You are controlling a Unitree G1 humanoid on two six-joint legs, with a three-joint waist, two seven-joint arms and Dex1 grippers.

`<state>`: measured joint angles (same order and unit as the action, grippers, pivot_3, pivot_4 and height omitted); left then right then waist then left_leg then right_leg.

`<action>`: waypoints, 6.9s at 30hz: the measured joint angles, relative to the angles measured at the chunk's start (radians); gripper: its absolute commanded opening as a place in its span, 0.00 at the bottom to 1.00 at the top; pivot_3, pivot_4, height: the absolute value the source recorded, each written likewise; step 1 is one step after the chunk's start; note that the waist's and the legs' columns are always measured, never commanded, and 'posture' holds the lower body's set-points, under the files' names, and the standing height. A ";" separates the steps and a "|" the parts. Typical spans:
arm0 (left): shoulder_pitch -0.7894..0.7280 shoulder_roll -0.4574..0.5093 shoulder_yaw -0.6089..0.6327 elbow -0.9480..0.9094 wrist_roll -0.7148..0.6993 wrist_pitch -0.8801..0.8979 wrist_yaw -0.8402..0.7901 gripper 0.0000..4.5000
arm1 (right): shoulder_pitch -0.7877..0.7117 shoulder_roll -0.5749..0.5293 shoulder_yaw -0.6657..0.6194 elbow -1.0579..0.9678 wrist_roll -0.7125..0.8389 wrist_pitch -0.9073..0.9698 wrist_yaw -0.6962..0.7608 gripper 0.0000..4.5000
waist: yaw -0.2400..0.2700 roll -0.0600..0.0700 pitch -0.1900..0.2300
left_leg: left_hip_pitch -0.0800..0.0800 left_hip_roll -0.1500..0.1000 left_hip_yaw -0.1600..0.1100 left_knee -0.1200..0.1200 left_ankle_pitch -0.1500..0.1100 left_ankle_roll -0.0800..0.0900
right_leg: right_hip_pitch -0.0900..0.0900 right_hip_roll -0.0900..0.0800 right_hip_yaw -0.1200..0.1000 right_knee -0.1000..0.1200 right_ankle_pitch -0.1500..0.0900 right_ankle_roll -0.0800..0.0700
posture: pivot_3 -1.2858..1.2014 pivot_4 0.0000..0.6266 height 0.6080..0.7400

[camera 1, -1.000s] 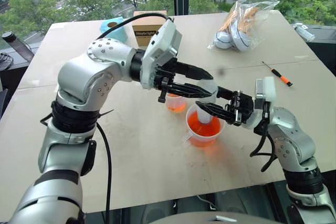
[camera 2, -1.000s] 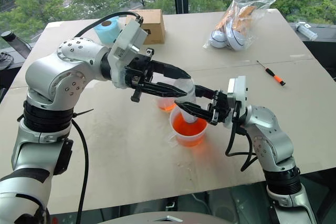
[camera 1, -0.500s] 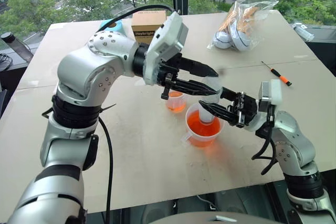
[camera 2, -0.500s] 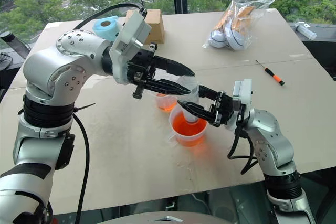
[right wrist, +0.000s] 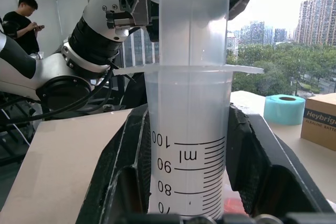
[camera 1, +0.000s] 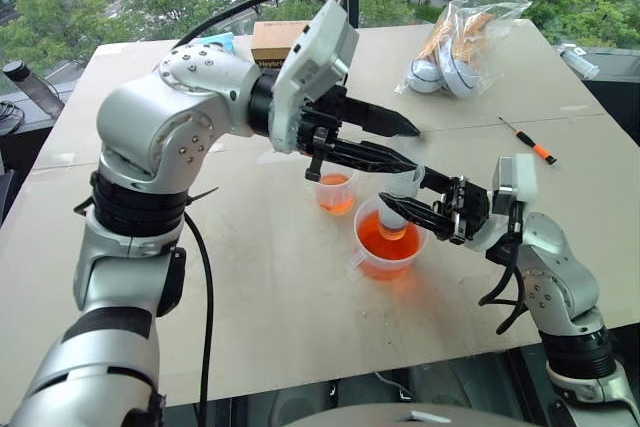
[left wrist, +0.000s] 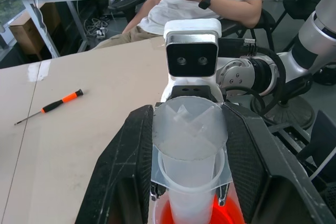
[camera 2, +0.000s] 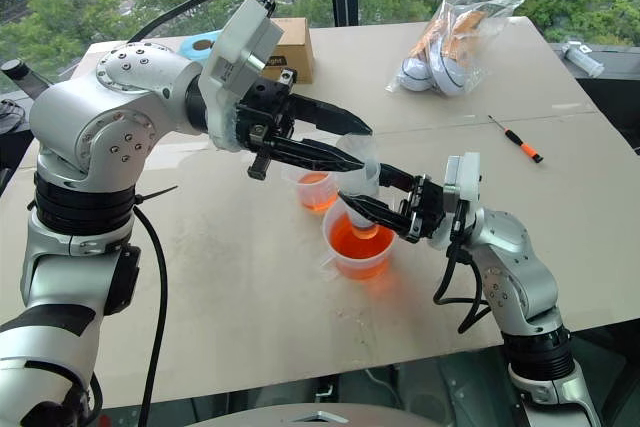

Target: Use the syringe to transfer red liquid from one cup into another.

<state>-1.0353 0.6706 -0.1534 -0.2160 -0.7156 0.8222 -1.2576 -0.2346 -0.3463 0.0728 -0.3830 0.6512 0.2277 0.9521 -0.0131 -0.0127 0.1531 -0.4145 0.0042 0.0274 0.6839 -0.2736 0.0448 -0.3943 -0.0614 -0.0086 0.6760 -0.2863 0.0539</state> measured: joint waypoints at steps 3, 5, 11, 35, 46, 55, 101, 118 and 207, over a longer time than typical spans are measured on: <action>0.000 -0.001 0.019 0.002 -0.003 -0.008 0.010 0.63 | -0.002 0.000 0.002 0.002 0.002 0.006 0.001 0.32 | 0.000 0.000 0.000 | 0.000 0.000 0.000 0.000 0.000 0.000 | 0.000 0.000 0.000 0.000 0.000 0.000 | 0.52 0.24 1.00; -0.006 0.002 0.055 0.011 0.005 -0.029 0.030 0.82 | 0.004 -0.002 0.025 0.010 0.000 0.016 0.007 0.32 | -0.001 0.000 0.000 | 0.000 0.000 0.000 0.000 0.000 0.000 | 0.000 0.000 0.000 0.000 0.000 0.000 | 0.52 0.24 1.00; -0.010 -0.010 0.103 0.034 0.005 -0.043 0.078 0.99 | -0.011 -0.002 0.028 0.011 0.013 0.037 -0.001 0.32 | 0.001 0.000 0.000 | 0.000 0.000 -0.001 0.001 0.000 0.000 | 0.000 0.000 0.000 0.000 0.000 0.000 | 0.52 0.24 1.00; 0.030 0.176 0.231 0.155 0.116 -0.130 0.163 0.99 | -0.330 -0.050 -0.113 0.008 0.338 0.328 -0.142 0.32 | -0.007 0.000 0.000 | 0.000 0.000 -0.001 0.000 0.000 0.000 | -0.001 0.000 0.000 0.001 0.000 0.000 | 0.52 0.24 1.00; 0.046 0.240 0.304 0.198 0.124 -0.156 0.164 0.99 | -0.626 0.164 -0.032 0.368 0.131 0.194 -0.161 0.32 | -0.003 -0.002 0.000 | -0.001 -0.001 -0.002 0.000 0.000 0.000 | -0.001 0.000 -0.001 0.002 0.000 0.000 | 0.52 0.24 1.00; 0.064 0.235 0.369 0.129 0.004 -0.071 0.185 0.99 | -0.648 0.239 0.021 0.605 -0.093 0.001 -0.082 0.32 | -0.016 -0.002 0.000 | -0.001 -0.001 -0.003 -0.001 0.000 0.000 | -0.001 0.000 -0.002 0.003 0.000 0.000 | 0.52 0.24 1.00; 0.087 0.124 0.161 0.187 0.140 -0.188 0.117 0.40 | -0.624 0.294 0.040 0.655 -0.224 -0.071 -0.017 0.32 | -0.030 -0.002 0.000 | -0.001 -0.001 -0.003 -0.001 0.000 -0.001 | -0.001 0.000 -0.002 0.003 0.000 0.000 | 0.52 0.24 1.00; 0.103 0.108 0.155 0.192 0.146 -0.167 0.110 0.96 | -0.624 0.299 0.026 0.643 -0.214 -0.057 -0.018 0.32 | -0.029 -0.001 0.000 | -0.001 -0.001 -0.003 -0.001 0.000 -0.001 | -0.001 -0.001 -0.001 0.003 0.000 0.000 | 0.52 0.24 1.00; 0.306 0.129 0.252 0.189 0.065 -0.163 0.074 0.98 | -0.632 0.340 -0.021 0.571 -0.130 0.050 -0.068 0.32 | -0.025 -0.002 0.000 | -0.001 -0.002 -0.004 -0.002 0.000 -0.001 | -0.001 -0.001 -0.002 0.003 0.000 0.000 | 0.52 0.24 1.00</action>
<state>-0.7288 0.7998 0.0987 -0.0269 -0.6506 0.6590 -1.1838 -0.8666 -0.0068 0.0519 0.1881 0.5210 0.2777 0.8844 -0.0380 -0.0144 0.1535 -0.4156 0.0026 0.0232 0.6818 -0.2732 0.0439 -0.3955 -0.0624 -0.0110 0.6786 -0.2862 0.0539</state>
